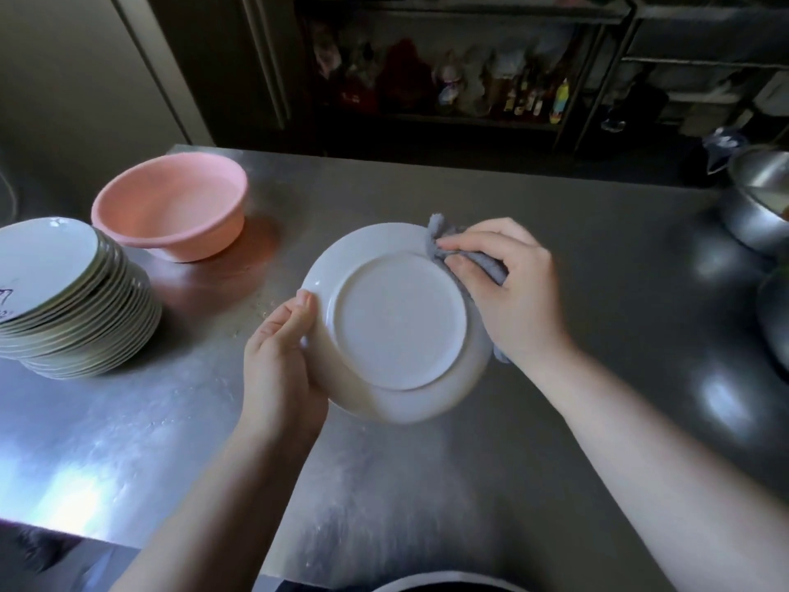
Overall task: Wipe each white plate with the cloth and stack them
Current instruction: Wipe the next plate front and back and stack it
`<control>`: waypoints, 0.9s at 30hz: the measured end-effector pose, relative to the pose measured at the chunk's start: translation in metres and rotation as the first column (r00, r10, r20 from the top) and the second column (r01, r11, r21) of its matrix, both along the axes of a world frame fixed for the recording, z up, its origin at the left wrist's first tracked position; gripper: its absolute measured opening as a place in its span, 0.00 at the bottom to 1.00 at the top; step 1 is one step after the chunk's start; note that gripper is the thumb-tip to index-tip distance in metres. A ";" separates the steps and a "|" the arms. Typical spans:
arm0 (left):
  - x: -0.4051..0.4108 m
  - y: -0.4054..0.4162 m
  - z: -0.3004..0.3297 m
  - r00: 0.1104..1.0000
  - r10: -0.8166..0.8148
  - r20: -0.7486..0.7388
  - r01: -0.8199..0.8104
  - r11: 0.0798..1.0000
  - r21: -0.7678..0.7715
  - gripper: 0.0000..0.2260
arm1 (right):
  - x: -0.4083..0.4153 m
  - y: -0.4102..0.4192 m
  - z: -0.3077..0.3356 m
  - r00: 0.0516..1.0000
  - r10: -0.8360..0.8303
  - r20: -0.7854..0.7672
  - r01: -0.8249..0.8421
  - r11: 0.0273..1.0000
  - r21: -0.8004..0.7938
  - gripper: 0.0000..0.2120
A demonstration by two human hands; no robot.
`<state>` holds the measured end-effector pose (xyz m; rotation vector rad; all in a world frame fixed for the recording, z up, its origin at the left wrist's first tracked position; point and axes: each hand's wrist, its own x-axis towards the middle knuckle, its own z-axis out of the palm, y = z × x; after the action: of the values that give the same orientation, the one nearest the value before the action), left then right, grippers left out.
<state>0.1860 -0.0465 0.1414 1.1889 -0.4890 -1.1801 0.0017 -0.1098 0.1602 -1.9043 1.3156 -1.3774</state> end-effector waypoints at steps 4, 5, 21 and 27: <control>-0.004 -0.006 0.002 0.991 0.058 -0.122 -0.050 0.996 0.069 0.10 | -0.005 -0.006 0.004 0.996 0.011 -0.087 -0.016 0.998 -0.055 0.08; -0.003 -0.009 0.003 0.979 0.097 -0.179 -0.079 0.991 0.105 0.10 | -0.006 -0.002 0.001 0.997 0.005 -0.080 -0.010 0.998 -0.059 0.08; -0.016 -0.021 0.009 0.876 0.309 -0.372 -0.207 0.935 0.289 0.07 | -0.009 0.018 -0.043 0.999 -0.037 0.016 0.038 0.997 -0.068 0.09; -0.017 -0.022 0.017 0.854 0.332 -0.400 -0.206 0.922 0.327 0.07 | 0.002 0.024 -0.045 0.998 0.024 -0.058 -0.035 0.981 -0.189 0.07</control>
<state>0.1694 -0.0690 0.1585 1.1224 0.1995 -1.2486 0.0041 -0.0861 0.1148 -2.0923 1.2137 -1.4918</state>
